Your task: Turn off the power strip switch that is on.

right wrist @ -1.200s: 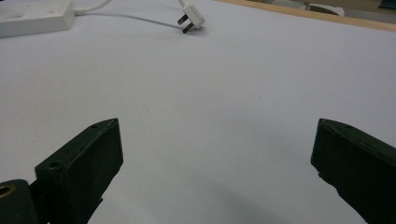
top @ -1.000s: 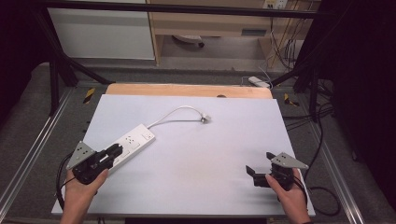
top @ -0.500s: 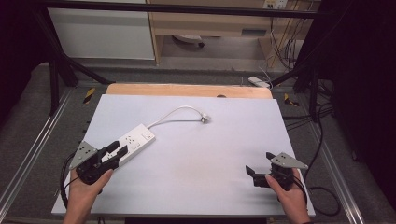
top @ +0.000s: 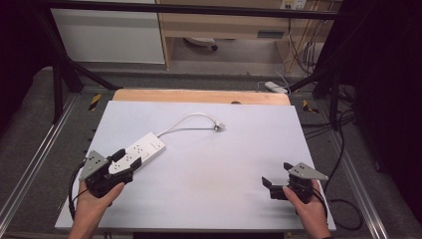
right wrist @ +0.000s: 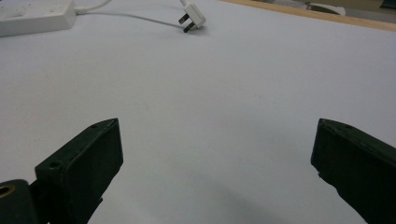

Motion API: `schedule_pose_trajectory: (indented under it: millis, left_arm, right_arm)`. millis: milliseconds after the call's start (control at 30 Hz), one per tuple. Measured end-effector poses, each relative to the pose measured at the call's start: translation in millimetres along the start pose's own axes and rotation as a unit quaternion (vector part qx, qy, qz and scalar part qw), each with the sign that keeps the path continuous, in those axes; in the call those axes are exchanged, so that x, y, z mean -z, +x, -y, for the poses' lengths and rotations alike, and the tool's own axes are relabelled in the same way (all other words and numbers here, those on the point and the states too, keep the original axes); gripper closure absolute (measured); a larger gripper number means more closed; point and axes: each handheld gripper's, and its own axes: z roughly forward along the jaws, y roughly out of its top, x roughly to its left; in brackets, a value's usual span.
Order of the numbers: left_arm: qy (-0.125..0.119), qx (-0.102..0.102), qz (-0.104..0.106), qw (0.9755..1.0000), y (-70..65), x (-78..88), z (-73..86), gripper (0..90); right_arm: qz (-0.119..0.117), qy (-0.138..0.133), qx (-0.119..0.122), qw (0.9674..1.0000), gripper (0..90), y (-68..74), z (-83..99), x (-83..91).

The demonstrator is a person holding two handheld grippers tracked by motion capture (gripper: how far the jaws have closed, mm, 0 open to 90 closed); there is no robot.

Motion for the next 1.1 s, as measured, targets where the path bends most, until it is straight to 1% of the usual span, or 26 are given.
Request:
schedule_pose_trajectory:
  millis: [133,367,433,500,567,667,700,733,767,867,967,1033,1100]
  left_arm:
    - [-0.001,0.006,-0.005,1.0000,-1.5,-0.4,-1.4,21.4]
    - [0.000,0.011,-0.004,0.9999,-3.5,-2.1,-2.1,10.8]
    - [-0.003,0.013,-0.001,0.9999,-3.9,-1.9,-2.6,7.2]
    - [-0.009,0.011,0.005,0.9999,-5.0,-1.3,-3.1,5.2]
    - [-0.015,0.007,0.012,0.9998,-7.1,-1.3,-3.1,4.9]
    - [-0.016,-0.002,0.021,0.9996,-11.8,-3.1,-1.8,4.8]
    - [-0.014,-0.009,0.023,0.9996,-13.2,-3.5,-1.3,4.8]
    - [-0.011,-0.012,0.032,0.9994,-15.2,-4.7,-0.5,4.8]
    - [-0.008,-0.018,0.036,0.9992,-16.9,-5.8,0.2,4.8]
    - [0.004,-0.024,0.047,0.9986,-21.8,-9.4,3.3,4.9]
    - [0.020,-0.028,0.055,0.9979,-25.1,-12.2,7.9,5.0]
    - [0.031,-0.026,0.062,0.9972,-27.1,-14.1,11.6,5.3]
    - [0.047,-0.025,0.069,0.9961,-28.7,-16.6,16.6,5.8]
  right_arm:
    - [0.000,0.001,0.002,1.0000,2.6,-0.5,0.2,-0.2]
    - [-0.001,0.002,0.002,1.0000,2.6,-0.3,0.1,-0.1]
    - [-0.002,0.003,-0.001,1.0000,2.6,0.1,0.1,0.0]
    - [-0.002,0.003,-0.001,1.0000,2.6,0.1,0.1,-0.1]
    - [-0.002,0.003,0.001,1.0000,2.6,0.0,0.0,0.0]
    - [-0.002,0.003,0.000,1.0000,2.6,0.3,0.0,-0.2]
    - [-0.001,0.002,0.002,1.0000,2.6,0.3,0.0,-0.2]
    - [-0.001,0.002,0.003,1.0000,2.6,0.6,0.0,-0.1]
    - [-0.001,0.002,0.003,1.0000,2.6,0.9,0.1,0.0]
    - [-0.001,0.002,0.001,1.0000,2.6,-0.1,0.1,0.2]
    - [-0.001,0.002,0.002,1.0000,2.6,-0.6,0.2,0.1]
    - [-0.001,0.002,0.002,1.0000,2.6,-0.3,0.2,0.2]
    - [-0.001,0.002,0.001,1.0000,2.6,-0.3,0.3,0.2]
